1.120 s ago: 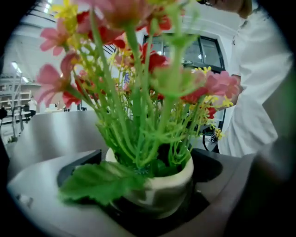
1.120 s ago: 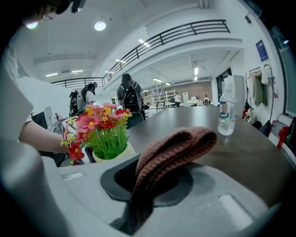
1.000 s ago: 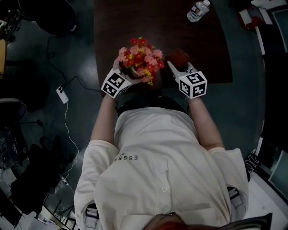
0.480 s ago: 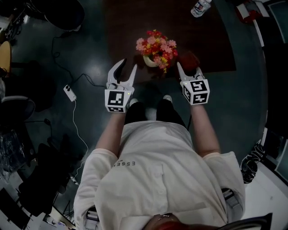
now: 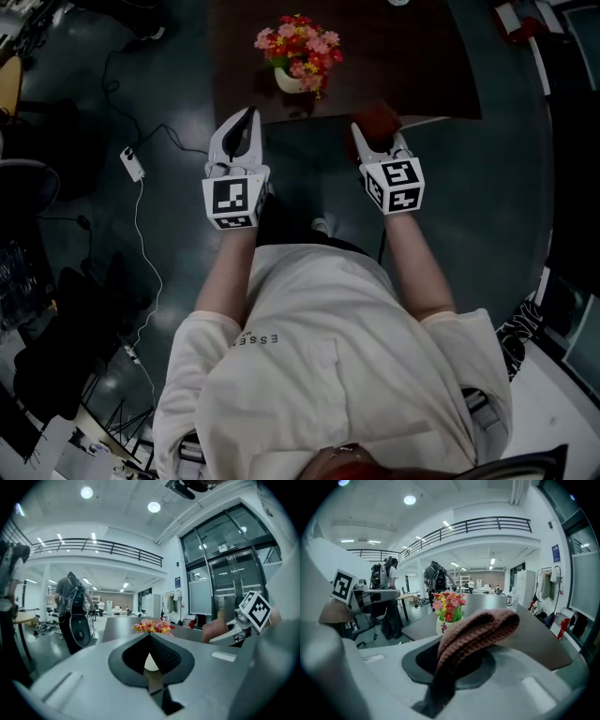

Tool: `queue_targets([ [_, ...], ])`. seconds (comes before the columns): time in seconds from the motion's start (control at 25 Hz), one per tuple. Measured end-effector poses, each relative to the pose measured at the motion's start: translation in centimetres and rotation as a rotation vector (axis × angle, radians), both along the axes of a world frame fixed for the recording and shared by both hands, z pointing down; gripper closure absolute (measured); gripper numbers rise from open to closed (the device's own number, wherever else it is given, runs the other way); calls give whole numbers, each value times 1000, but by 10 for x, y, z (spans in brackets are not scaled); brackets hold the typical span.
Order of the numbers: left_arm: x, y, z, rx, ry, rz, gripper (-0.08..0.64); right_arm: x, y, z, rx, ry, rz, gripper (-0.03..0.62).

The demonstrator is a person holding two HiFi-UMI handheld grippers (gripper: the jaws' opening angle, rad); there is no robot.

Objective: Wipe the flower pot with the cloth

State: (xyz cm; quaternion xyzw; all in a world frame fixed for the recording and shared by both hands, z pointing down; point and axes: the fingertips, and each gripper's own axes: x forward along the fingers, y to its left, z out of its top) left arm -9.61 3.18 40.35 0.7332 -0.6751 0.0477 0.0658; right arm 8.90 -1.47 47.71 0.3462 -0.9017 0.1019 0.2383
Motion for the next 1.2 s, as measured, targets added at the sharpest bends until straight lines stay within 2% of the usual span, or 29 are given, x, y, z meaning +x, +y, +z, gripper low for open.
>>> queue_targets([
  [0.12, 21, 23, -4, 8, 22, -69, 551, 16, 26, 2, 6, -7, -65, 548],
  [0.2, 37, 38, -7, 19, 32, -77, 551, 27, 40, -2, 21, 3, -110, 548],
  [0.56, 90, 96, -11, -3, 30, -23, 550, 59, 93, -15, 58, -26, -180, 548],
  [0.8, 103, 116, -20, 11, 35, 5, 550, 64, 119, -19, 63, -43, -176, 548],
  [0.96, 114, 132, -20, 17, 49, 66, 550, 63, 139, -23, 76, -30, -200, 548],
  [1.2, 114, 143, -23, 37, 27, 60, 549, 64, 153, -24, 84, -40, -195, 548],
])
